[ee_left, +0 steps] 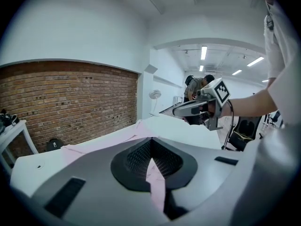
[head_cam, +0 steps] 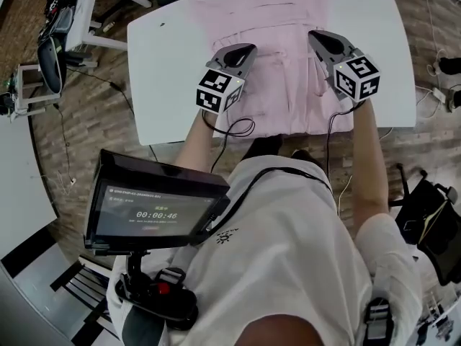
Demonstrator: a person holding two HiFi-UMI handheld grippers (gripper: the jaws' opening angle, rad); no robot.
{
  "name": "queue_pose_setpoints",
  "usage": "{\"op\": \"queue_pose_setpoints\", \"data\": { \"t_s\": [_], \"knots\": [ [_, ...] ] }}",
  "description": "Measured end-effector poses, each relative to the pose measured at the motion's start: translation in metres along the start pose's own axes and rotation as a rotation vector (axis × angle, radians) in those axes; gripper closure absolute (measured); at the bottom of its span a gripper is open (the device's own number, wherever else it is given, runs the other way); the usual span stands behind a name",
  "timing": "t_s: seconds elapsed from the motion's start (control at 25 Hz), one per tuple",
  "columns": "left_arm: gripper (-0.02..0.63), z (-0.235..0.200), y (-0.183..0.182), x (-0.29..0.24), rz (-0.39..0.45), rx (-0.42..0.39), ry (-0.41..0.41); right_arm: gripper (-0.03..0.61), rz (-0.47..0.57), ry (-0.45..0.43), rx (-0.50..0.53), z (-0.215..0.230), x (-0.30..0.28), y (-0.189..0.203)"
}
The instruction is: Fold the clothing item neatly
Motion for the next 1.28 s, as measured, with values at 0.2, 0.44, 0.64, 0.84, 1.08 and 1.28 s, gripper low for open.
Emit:
{"op": "queue_pose_setpoints", "data": {
  "t_s": [0.2, 0.44, 0.64, 0.84, 1.08, 1.28],
  "knots": [
    [0.611, 0.062, -0.009, 0.013, 0.015, -0.016, -0.044, 0.575, 0.028, -0.034, 0.011, -0.016, 0.060, 0.018],
    [0.611, 0.122, -0.007, 0.036, 0.022, 0.009, -0.084, 0.575, 0.037, -0.060, 0.014, -0.039, 0.113, 0.043],
    [0.611, 0.171, -0.002, 0.058, 0.024, 0.011, -0.124, 0.575, 0.030, -0.095, 0.024, -0.059, 0.157, 0.065],
    [0.611, 0.192, 0.012, 0.094, -0.002, 0.037, -0.161, 0.575, 0.034, -0.118, 0.018, -0.084, 0.181, 0.077],
    [0.611, 0.223, 0.023, 0.126, 0.008, 0.060, -0.192, 0.575, 0.037, -0.134, 0.027, -0.100, 0.212, 0.092],
    [0.611, 0.231, 0.030, 0.146, 0.011, 0.069, -0.192, 0.575, 0.021, -0.126, 0.012, -0.114, 0.222, 0.103]
  ]
}}
Point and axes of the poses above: the fingertips, and each gripper's own axes: x backward along the fingers, z to its right, y out of its underside, the point moved 7 cm from there along x, backward along the fingers, and after that the axes turned 7 degrees about -x, right-handed, at the moved point
